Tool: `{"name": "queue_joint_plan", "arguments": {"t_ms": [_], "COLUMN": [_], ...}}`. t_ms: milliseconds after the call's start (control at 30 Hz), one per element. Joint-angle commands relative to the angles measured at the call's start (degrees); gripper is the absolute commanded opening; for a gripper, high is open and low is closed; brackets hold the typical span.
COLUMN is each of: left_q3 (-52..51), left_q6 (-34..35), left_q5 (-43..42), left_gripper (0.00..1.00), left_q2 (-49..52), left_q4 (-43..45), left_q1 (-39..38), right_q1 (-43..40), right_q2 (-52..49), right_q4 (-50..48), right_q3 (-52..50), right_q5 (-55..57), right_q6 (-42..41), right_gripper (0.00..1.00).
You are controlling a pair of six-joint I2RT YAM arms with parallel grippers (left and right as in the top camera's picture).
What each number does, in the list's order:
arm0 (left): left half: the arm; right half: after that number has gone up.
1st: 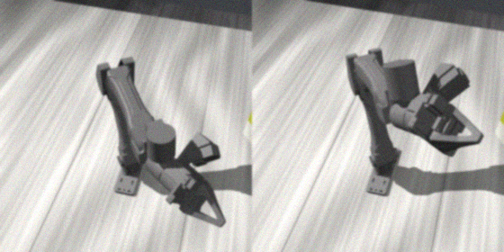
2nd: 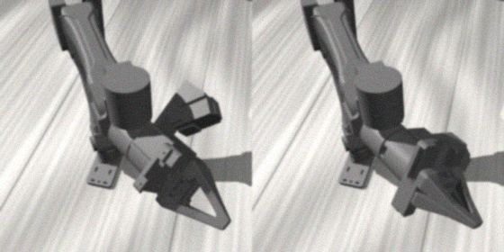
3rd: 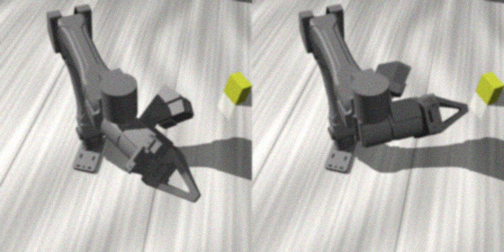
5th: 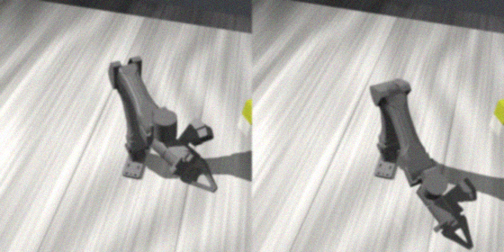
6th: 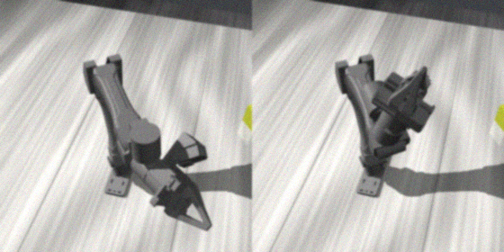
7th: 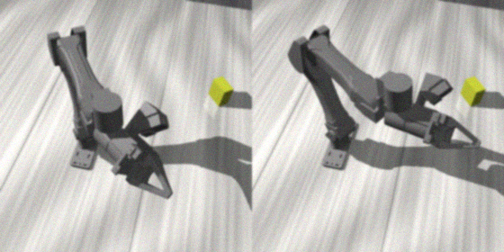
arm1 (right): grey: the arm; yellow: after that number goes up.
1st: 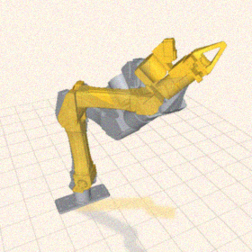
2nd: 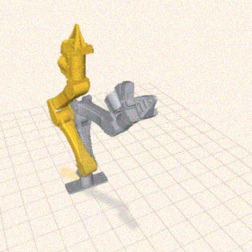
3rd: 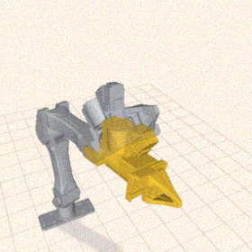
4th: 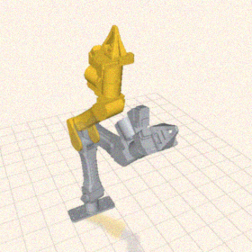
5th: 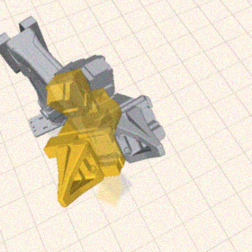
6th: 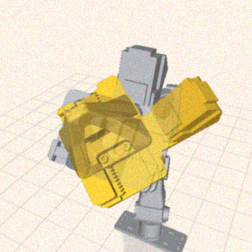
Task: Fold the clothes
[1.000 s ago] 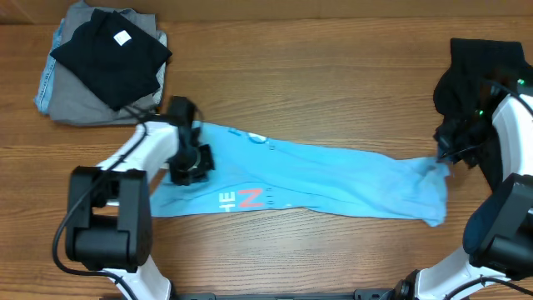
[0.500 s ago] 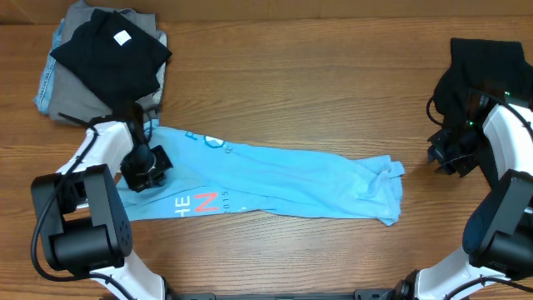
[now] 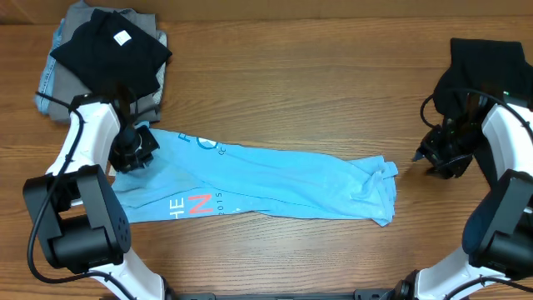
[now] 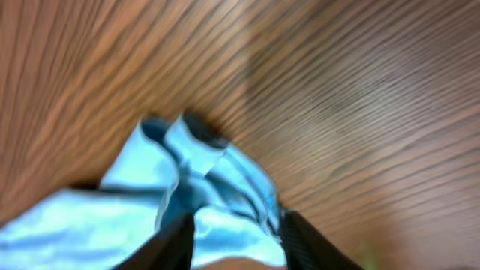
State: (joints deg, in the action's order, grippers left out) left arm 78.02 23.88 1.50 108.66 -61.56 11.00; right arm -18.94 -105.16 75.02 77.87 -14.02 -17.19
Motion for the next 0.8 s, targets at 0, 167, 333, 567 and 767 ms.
{"name": "queue_joint_plan", "arguments": {"t_ms": [0,167,333,567,767], "left_q3": [1.79,1.75,1.75,1.75,1.75], "left_q6": [0.57,0.28,-0.11,-1.20,-1.18], "left_q5": [-1.38,-1.31,-1.31,-1.31,-1.33], "left_gripper": [0.11,0.13,0.14,0.14,0.14], "left_q2": [-0.79,-0.79,-0.79,-0.79,-0.79], "left_q4": [0.00,-0.46,-0.63,-1.16,-1.22], "left_q1": [-1.07,-1.07,-1.07,-1.07,-1.07], "right_q1": [1.81,8.00,12.76,13.46,13.51], "right_q2": [0.59,0.57,0.57,0.52,0.52], "right_q4": [0.66,0.68,-2.62,-6.03,-6.43], "right_q3": [-0.33,-1.73,-4.09,-7.04,-7.10], "right_q5": [-3.67,-3.67,-3.67,-3.45,-3.48], "right_q6": [4.17,4.13,3.43,0.68,0.66], "right_gripper": [0.39,0.48,0.63,0.67,0.66]}}
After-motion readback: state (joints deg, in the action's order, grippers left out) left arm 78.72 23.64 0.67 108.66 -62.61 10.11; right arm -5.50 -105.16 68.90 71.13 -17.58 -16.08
